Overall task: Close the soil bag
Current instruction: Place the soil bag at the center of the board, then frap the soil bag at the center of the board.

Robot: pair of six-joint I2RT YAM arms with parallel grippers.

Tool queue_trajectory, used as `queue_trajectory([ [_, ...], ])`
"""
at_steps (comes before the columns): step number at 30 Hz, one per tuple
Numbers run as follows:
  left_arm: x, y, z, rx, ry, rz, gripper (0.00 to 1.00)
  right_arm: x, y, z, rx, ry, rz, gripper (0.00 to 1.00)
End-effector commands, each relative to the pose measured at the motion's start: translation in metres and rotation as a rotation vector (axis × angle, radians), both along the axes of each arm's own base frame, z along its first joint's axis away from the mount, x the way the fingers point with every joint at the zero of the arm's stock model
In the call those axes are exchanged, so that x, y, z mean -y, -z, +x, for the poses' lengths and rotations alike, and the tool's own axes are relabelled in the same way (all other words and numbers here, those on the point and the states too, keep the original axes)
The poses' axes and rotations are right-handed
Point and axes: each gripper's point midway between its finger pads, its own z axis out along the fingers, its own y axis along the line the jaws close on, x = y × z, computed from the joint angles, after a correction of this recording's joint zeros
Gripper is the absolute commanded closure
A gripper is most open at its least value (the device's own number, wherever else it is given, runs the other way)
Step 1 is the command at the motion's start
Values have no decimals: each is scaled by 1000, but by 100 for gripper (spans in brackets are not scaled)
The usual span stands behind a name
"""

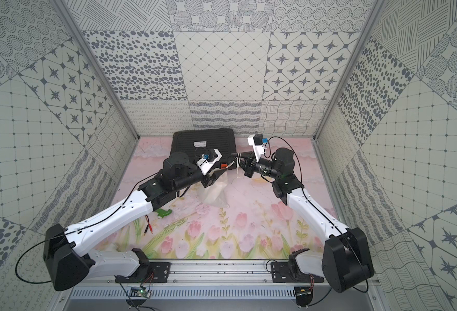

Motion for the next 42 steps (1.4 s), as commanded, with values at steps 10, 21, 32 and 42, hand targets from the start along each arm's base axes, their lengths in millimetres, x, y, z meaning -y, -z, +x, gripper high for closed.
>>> queue_trajectory([
  [10, 41, 0, -21, -48, 288, 48, 64, 3, -25, -7, 51, -2, 26, 100],
  [21, 26, 51, -29, -180, 236, 124, 87, 11, -56, -5, 109, 68, 52, 100],
  [32, 7, 100, -26, -302, 127, 242, 100, 22, -77, -7, 145, 131, 99, 100],
  [42, -47, 191, -33, -492, -160, 548, 98, 39, -114, -11, 213, 220, 146, 100],
])
